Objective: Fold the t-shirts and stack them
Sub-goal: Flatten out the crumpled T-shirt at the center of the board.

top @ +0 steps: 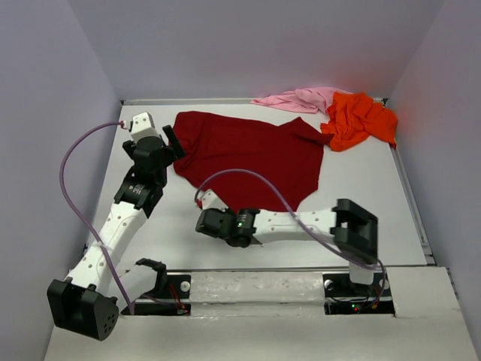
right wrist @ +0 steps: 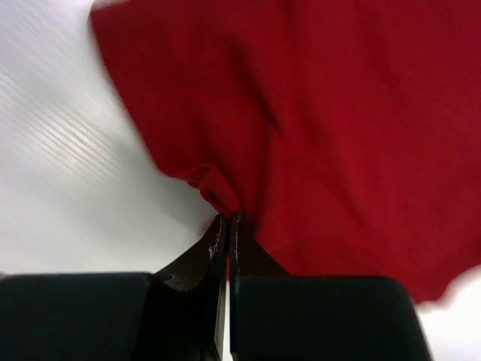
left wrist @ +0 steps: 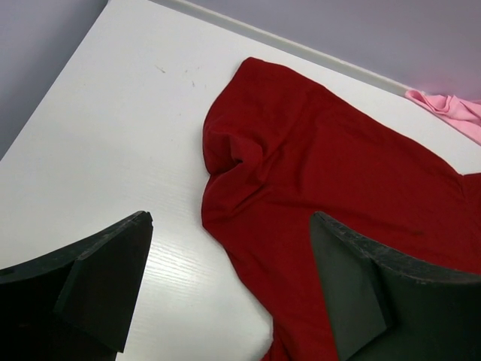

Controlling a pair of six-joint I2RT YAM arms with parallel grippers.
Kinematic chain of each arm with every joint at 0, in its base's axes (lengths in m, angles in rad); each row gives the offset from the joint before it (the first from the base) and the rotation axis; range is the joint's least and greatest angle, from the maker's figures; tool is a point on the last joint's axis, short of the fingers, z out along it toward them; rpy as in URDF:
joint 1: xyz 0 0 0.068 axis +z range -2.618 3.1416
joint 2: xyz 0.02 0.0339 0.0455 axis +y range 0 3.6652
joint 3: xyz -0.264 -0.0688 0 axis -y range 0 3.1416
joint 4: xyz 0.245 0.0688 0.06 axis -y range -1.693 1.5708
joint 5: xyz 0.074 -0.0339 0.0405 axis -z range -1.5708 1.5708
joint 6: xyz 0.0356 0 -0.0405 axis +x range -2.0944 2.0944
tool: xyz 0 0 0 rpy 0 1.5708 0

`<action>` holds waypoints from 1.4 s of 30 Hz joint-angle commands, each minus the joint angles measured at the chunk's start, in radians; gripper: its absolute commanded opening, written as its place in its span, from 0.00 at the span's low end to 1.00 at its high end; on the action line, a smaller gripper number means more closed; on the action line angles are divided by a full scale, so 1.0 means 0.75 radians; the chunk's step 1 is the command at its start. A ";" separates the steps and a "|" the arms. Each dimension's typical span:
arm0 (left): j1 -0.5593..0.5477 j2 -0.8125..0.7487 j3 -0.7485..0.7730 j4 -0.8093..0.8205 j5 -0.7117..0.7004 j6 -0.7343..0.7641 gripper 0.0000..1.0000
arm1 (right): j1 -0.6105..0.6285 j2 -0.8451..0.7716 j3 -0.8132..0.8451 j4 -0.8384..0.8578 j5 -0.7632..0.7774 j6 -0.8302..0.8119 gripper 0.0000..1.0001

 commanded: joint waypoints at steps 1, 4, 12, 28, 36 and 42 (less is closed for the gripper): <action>0.009 0.009 0.034 0.017 -0.017 0.009 0.95 | -0.008 -0.440 -0.072 -0.295 0.304 0.204 0.00; 0.007 0.028 0.032 0.017 0.005 -0.005 0.95 | -0.008 -0.640 -0.099 -0.519 0.453 0.341 0.00; 0.005 0.160 0.034 0.019 0.194 -0.071 0.95 | -0.008 -0.827 0.030 -0.955 0.762 0.602 0.00; -0.014 0.508 0.069 -0.022 0.200 -0.110 0.95 | -0.137 -0.741 0.138 -1.228 0.963 0.795 0.00; 0.025 0.887 0.345 -0.155 0.186 -0.181 0.93 | -0.137 -0.803 0.034 -0.974 0.879 0.624 0.00; 0.029 1.024 0.457 -0.147 0.075 -0.163 0.93 | -0.137 -0.868 -0.033 -0.874 0.840 0.556 0.00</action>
